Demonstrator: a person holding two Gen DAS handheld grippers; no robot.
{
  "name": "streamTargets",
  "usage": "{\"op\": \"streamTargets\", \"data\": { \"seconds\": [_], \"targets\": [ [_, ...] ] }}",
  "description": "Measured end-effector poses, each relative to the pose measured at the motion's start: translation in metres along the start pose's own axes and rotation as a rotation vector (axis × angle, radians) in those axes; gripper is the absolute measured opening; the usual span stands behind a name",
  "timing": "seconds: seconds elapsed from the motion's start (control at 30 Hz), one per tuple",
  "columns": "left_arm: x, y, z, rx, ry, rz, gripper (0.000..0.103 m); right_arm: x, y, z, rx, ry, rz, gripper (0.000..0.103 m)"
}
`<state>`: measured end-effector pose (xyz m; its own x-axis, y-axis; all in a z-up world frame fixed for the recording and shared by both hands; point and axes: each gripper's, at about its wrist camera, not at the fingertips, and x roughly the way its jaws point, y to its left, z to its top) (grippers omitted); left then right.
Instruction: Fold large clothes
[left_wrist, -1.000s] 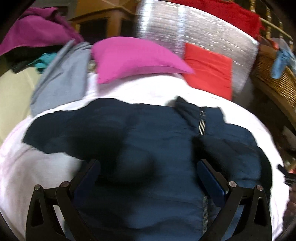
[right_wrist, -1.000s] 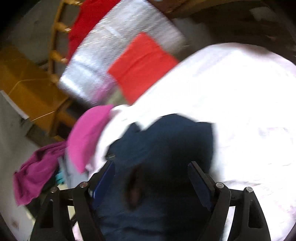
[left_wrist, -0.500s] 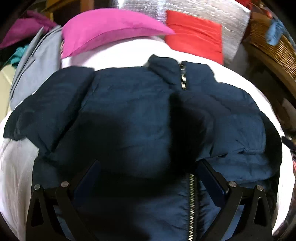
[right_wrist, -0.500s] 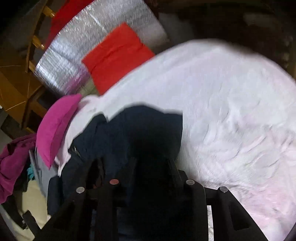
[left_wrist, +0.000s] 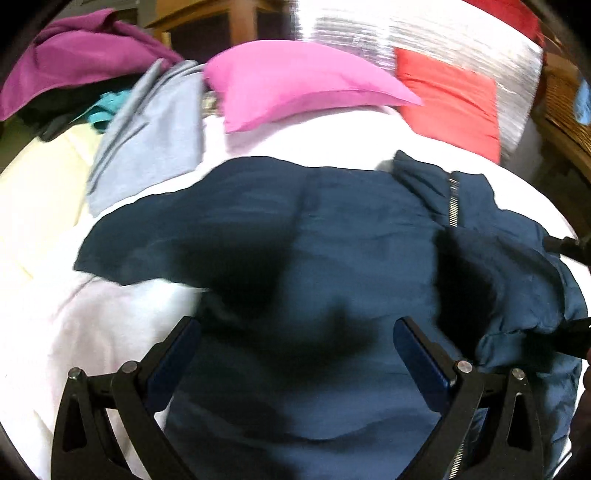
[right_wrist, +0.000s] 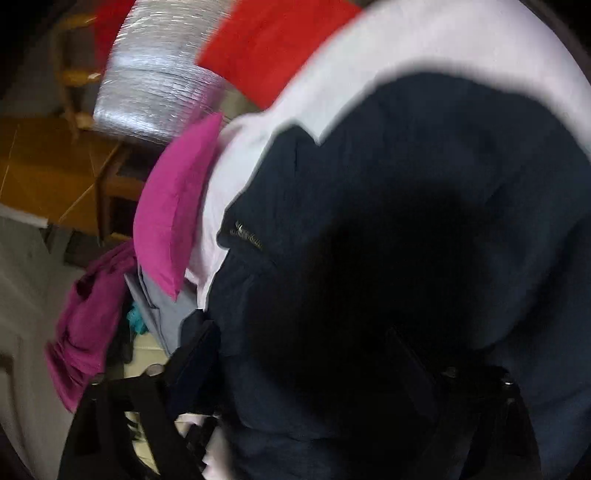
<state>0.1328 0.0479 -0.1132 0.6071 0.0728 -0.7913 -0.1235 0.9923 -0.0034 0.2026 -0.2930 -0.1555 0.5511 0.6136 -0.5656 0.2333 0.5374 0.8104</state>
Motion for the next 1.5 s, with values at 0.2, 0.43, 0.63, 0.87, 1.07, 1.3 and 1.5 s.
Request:
{"op": "streamTargets", "data": {
  "seconds": [0.2, 0.43, 0.63, 0.87, 1.07, 1.3, 1.5],
  "targets": [
    [-0.005, 0.026, 0.005, -0.065, -0.027, 0.02, 0.103, -0.029, 0.114, -0.026, -0.302, -0.05, 0.318, 0.087],
    [0.006, 0.016, 0.01, -0.075, -0.018, -0.049, 0.103, -0.081, 0.077, -0.005, -0.34, -0.252, -0.037, 0.079],
    [0.018, 0.0, 0.01, -0.065, -0.029, -0.033, 0.103, -0.081, 0.004, 0.004, -0.262, -0.242, -0.238, 0.043],
    [0.059, -0.031, 0.004, 0.014, 0.095, 0.057, 0.103, -0.044, -0.039, 0.001, -0.248, -0.165, -0.38, 0.033],
    [0.053, -0.013, 0.008, -0.045, 0.145, -0.026, 0.103, -0.047, 0.001, -0.013, -0.371, -0.169, -0.332, 0.048],
    [0.004, 0.058, 0.023, -0.197, 0.004, -0.115, 0.103, 0.021, 0.037, -0.044, -0.516, -0.043, -0.316, 0.06],
    [0.019, 0.168, 0.017, -0.542, 0.053, -0.1, 0.103, 0.037, 0.03, -0.046, -0.472, -0.002, -0.352, 0.048]
  ]
}}
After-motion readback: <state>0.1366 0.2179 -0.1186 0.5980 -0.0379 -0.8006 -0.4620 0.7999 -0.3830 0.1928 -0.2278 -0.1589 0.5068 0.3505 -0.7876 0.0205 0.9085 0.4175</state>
